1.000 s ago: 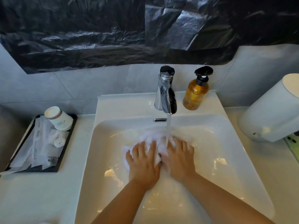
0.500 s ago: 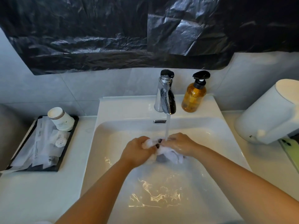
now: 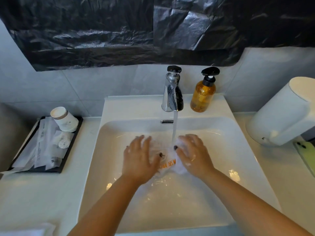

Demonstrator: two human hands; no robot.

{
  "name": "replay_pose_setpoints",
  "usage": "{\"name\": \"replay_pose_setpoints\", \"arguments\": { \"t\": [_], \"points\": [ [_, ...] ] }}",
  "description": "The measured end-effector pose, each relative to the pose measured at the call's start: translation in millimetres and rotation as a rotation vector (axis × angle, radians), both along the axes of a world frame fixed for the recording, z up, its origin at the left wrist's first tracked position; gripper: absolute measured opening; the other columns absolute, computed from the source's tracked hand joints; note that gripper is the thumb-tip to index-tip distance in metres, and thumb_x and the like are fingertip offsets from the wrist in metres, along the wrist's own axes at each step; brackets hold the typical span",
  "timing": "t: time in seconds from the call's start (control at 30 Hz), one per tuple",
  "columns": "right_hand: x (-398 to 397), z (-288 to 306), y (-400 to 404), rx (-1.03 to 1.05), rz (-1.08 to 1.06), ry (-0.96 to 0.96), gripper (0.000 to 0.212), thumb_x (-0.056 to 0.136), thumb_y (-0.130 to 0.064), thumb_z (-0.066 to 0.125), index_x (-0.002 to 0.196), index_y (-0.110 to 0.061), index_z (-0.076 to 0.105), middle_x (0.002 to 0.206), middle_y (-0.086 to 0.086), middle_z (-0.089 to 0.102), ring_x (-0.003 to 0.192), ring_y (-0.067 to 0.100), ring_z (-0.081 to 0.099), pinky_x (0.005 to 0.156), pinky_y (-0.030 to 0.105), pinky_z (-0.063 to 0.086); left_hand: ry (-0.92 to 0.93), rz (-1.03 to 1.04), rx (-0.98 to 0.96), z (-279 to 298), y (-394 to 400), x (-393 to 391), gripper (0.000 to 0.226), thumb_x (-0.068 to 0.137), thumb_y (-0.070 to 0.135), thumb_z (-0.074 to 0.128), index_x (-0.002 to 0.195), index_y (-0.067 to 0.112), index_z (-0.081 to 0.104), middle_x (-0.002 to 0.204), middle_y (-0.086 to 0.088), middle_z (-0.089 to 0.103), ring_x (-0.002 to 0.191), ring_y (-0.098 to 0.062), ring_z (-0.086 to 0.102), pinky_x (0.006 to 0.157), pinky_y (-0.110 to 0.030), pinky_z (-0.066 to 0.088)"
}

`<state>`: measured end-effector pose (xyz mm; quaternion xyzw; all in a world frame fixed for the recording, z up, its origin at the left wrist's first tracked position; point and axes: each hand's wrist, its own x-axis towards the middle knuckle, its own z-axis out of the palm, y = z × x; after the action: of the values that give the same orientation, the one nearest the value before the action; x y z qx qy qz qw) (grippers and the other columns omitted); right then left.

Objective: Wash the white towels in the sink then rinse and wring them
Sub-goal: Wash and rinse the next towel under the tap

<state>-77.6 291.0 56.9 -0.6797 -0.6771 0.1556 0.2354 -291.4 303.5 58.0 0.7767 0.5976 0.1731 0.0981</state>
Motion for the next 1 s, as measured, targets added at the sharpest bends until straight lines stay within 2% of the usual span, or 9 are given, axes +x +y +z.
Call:
{"name": "replay_pose_setpoints", "arguments": {
  "t": [0.07, 0.13, 0.3, 0.4, 0.47, 0.57, 0.7, 0.87, 1.0],
  "points": [
    [-7.1, -25.1, -8.4, 0.133, 0.136, -0.142, 0.045, 0.087, -0.050, 0.051, 0.118, -0.019, 0.062, 0.131, 0.006, 0.052, 0.119, 0.029, 0.051, 0.095, 0.048, 0.046, 0.066, -0.225, 0.010, -25.0, -7.3, 6.0, 0.070, 0.086, 0.063, 0.046, 0.144, 0.023, 0.048, 0.145, -0.009, 0.051, 0.138, -0.032, 0.044, 0.103, -0.063, 0.038],
    [-9.9, -39.6, -13.7, 0.181, 0.125, -0.187, 0.040, 0.087, -0.047, 0.053, 0.115, -0.021, 0.063, 0.132, 0.004, 0.052, 0.121, 0.028, 0.048, 0.098, 0.048, 0.041, 0.016, -0.242, 0.014, -37.9, -9.5, 8.0, 0.063, 0.090, 0.059, 0.048, 0.146, 0.030, 0.046, 0.147, -0.007, 0.049, 0.141, -0.030, 0.039, 0.106, -0.064, 0.034],
    [-8.6, -46.9, -4.8, 0.321, 0.072, -0.035, 0.023, 0.086, -0.038, 0.058, 0.099, -0.019, 0.065, 0.109, 0.001, 0.056, 0.100, 0.023, 0.055, 0.085, 0.046, 0.046, -0.005, -0.219, 0.200, -46.5, -2.6, 12.2, 0.043, 0.097, 0.044, 0.042, 0.133, 0.030, 0.061, 0.134, -0.008, 0.061, 0.129, -0.028, 0.045, 0.098, -0.061, 0.043],
    [-9.7, -38.3, 0.7, 0.403, 0.040, 0.069, 0.029, 0.088, -0.038, 0.054, 0.089, -0.012, 0.066, 0.101, 0.002, 0.053, 0.093, 0.021, 0.053, 0.080, 0.037, 0.045, -0.109, -0.207, 0.285, -46.4, 2.7, 14.5, 0.041, 0.102, 0.041, 0.036, 0.127, 0.028, 0.066, 0.136, -0.006, 0.061, 0.129, -0.025, 0.050, 0.105, -0.062, 0.039],
    [-13.5, -27.9, 2.4, 0.510, 0.033, 0.111, 0.030, 0.089, -0.037, 0.054, 0.085, -0.011, 0.066, 0.097, 0.003, 0.055, 0.091, 0.020, 0.051, 0.079, 0.032, 0.043, -0.246, -0.262, 0.346, -41.6, 4.4, 15.7, 0.045, 0.106, 0.039, 0.031, 0.120, 0.022, 0.070, 0.128, -0.006, 0.065, 0.122, -0.024, 0.055, 0.109, -0.052, 0.036],
    [-17.9, -23.2, 4.6, 0.590, 0.050, 0.103, 0.024, 0.085, -0.033, 0.057, 0.075, -0.012, 0.060, 0.090, 0.000, 0.054, 0.087, 0.018, 0.048, 0.077, 0.031, 0.037, -0.416, -0.320, 0.259, -34.8, -2.9, 18.3, 0.043, 0.105, 0.038, 0.034, 0.099, 0.017, 0.071, 0.089, 0.005, 0.064, 0.083, -0.015, 0.057, 0.077, -0.035, 0.048],
    [-21.1, -28.0, 2.0, 0.302, 0.084, 0.087, 0.025, 0.074, -0.039, 0.055, 0.062, -0.022, 0.041, 0.072, -0.006, 0.046, 0.072, 0.016, 0.045, 0.065, 0.033, 0.039, -0.426, -0.164, -0.118, -36.5, -8.1, 24.4, 0.043, 0.091, 0.049, 0.037, 0.069, 0.017, 0.053, 0.060, 0.005, 0.055, 0.058, -0.010, 0.049, 0.061, -0.038, 0.047],
    [-24.3, -14.6, -4.0, 0.048, 0.049, 0.086, 0.028, 0.077, -0.028, 0.065, 0.059, -0.018, 0.045, 0.067, -0.006, 0.050, 0.067, 0.017, 0.049, 0.062, 0.033, 0.042, -0.405, -0.126, -0.238, -26.0, -6.5, 27.3, 0.049, 0.089, 0.046, 0.057, 0.054, 0.016, 0.039, 0.048, 0.012, 0.038, 0.049, -0.006, 0.035, 0.053, -0.022, 0.032],
    [-24.0, -8.1, -9.2, -0.018, 0.045, 0.096, 0.029, 0.076, -0.025, 0.065, 0.056, -0.015, 0.046, 0.062, -0.001, 0.050, 0.064, 0.019, 0.049, 0.057, 0.030, 0.037, -0.346, -0.128, -0.327, -13.4, -16.6, 27.4, 0.053, 0.068, 0.072, 0.054, 0.054, 0.023, 0.040, 0.051, 0.014, 0.042, 0.051, -0.004, 0.041, 0.056, -0.021, 0.033]
  ]
}}
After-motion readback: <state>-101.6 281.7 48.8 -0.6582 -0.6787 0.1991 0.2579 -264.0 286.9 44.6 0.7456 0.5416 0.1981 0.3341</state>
